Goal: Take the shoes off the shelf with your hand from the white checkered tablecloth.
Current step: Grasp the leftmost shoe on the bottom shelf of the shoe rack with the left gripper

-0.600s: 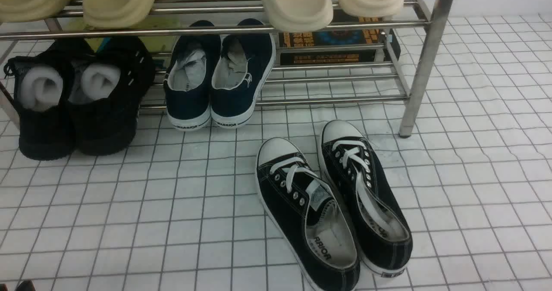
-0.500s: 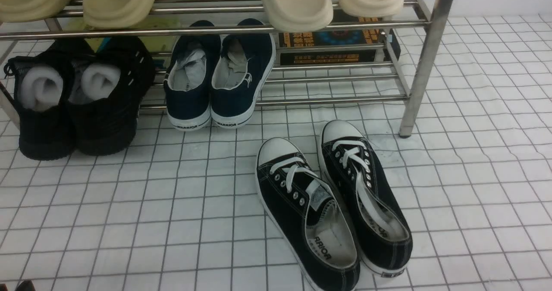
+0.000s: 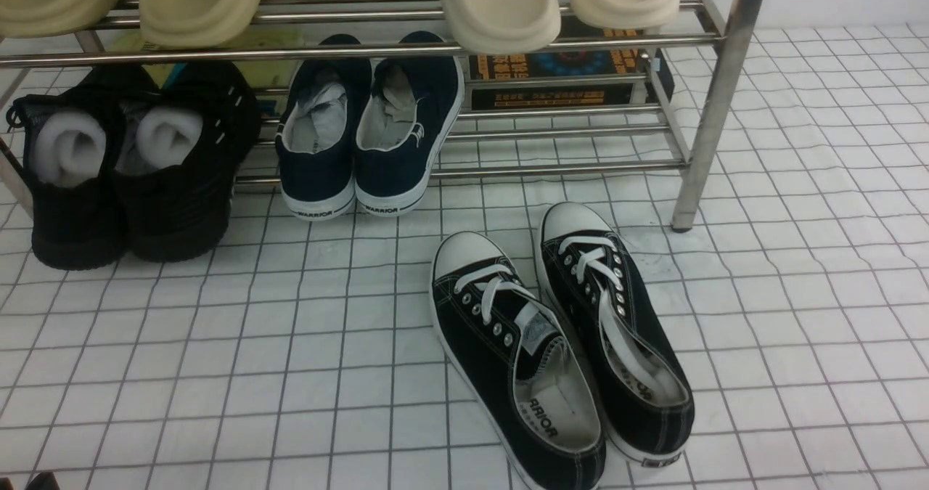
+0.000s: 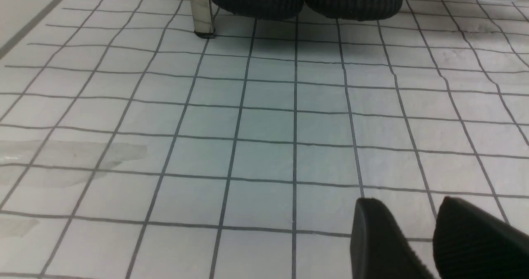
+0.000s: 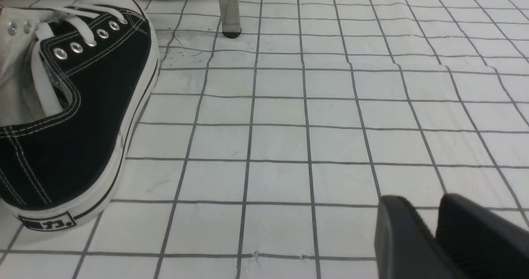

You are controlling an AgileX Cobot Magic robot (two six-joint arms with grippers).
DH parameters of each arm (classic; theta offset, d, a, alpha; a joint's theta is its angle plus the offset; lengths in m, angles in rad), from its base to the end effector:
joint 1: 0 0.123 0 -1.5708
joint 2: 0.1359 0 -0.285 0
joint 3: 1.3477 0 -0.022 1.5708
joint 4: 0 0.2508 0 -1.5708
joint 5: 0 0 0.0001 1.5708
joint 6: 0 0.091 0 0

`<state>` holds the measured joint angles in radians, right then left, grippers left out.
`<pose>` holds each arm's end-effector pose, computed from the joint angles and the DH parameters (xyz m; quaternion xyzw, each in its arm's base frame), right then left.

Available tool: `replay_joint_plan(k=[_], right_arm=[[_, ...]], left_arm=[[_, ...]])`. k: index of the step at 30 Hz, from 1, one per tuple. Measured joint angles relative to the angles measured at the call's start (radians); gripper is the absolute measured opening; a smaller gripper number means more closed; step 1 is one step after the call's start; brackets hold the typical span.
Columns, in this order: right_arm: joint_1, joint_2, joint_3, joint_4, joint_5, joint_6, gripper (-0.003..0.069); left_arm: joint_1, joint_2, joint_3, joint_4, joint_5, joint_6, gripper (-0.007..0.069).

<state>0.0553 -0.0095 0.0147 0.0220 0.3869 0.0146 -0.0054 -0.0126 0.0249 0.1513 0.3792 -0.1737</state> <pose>0.0521 0.0036 0.1740 -0.0106 0.8062 0.0300 0.5908 0.0524 0.0048 0.1718 -0.0277 0.8043 0.0111 0.5934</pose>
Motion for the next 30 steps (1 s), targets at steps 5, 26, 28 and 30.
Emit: replay_joint_plan(k=[5, 26, 28, 30], right_arm=[[0.000, 0.000, 0.000, 0.000, 0.000, 0.000, 0.0158], [0.000, 0.000, 0.000, 0.000, 0.000, 0.000, 0.0182], [0.000, 0.000, 0.000, 0.000, 0.000, 0.000, 0.0184], [0.000, 0.000, 0.000, 0.000, 0.000, 0.000, 0.0188]], left_arm=[[0.000, 0.000, 0.000, 0.000, 0.000, 0.000, 0.0240], [0.000, 0.000, 0.001, -0.426, -0.005, -0.447, 0.0240], [0.000, 0.000, 0.001, -0.431, -0.006, -0.459, 0.0240], [0.000, 0.000, 0.002, -0.437, -0.016, -0.463, 0.0237]])
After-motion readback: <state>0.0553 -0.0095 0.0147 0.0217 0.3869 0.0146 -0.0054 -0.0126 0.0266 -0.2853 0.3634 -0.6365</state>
